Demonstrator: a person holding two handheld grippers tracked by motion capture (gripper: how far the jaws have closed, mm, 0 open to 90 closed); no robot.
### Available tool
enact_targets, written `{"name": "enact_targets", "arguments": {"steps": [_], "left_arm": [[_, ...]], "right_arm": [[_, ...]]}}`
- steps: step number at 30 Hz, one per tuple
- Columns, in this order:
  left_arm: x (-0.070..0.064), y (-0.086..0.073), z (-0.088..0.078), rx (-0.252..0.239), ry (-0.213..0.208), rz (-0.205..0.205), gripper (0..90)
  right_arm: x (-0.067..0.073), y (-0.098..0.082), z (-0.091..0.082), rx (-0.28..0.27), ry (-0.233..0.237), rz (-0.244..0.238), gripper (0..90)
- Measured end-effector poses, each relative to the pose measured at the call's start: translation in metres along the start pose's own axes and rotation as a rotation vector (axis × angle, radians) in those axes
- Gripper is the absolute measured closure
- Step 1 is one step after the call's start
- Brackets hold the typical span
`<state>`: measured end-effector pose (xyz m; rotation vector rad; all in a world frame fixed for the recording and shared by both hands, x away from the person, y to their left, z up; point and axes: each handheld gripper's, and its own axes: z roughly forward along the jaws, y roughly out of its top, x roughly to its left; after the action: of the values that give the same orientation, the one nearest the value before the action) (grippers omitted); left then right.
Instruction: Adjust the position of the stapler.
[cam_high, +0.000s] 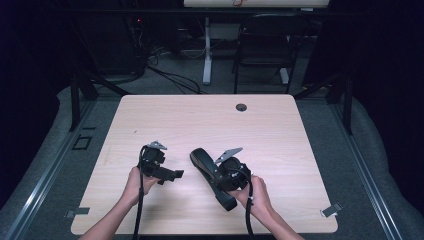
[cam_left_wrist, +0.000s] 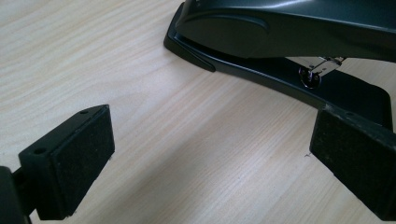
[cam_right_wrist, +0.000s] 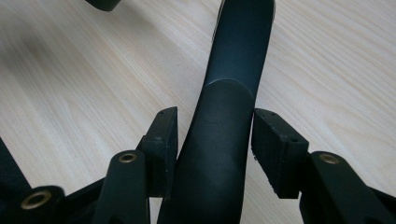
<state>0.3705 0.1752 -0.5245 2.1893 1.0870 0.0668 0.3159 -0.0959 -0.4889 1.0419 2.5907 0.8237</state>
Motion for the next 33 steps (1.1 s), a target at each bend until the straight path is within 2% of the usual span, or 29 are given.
{"name": "enact_targets", "arguments": {"steps": [2,6,9,12,15,17,23,26,33], "left_arm": [[0.000,0.000,0.001,0.007,0.001,-0.003,0.0],[-0.001,0.000,0.004,0.025,-0.002,0.007,0.0],[-0.002,-0.001,0.004,0.027,-0.003,0.010,0.0],[-0.001,-0.001,0.004,0.031,-0.013,0.011,0.0],[-0.002,-0.001,0.004,0.033,-0.021,0.007,0.0],[-0.002,-0.002,0.004,0.034,-0.027,0.016,0.0],[-0.004,-0.003,0.005,0.042,-0.042,0.025,0.0],[-0.005,-0.003,0.005,0.037,-0.074,0.013,0.0],[-0.010,-0.002,0.006,0.038,-0.078,0.028,0.0]], "right_arm": [[0.001,0.000,0.001,-0.003,-0.007,-0.007,51.5],[0.003,0.003,0.003,0.025,-0.030,-0.030,51.2],[0.002,0.005,0.006,0.029,-0.027,-0.029,50.7],[0.000,0.005,0.009,0.045,-0.031,-0.061,51.0],[-0.008,0.002,0.009,0.031,-0.003,-0.083,52.1],[-0.014,0.000,0.009,0.023,0.004,-0.080,54.5],[-0.032,-0.005,0.007,-0.005,0.065,-0.140,57.4],[-0.034,-0.005,0.006,-0.010,0.080,-0.159,57.6],[-0.037,-0.007,0.003,-0.015,0.115,-0.221,58.2]]}}
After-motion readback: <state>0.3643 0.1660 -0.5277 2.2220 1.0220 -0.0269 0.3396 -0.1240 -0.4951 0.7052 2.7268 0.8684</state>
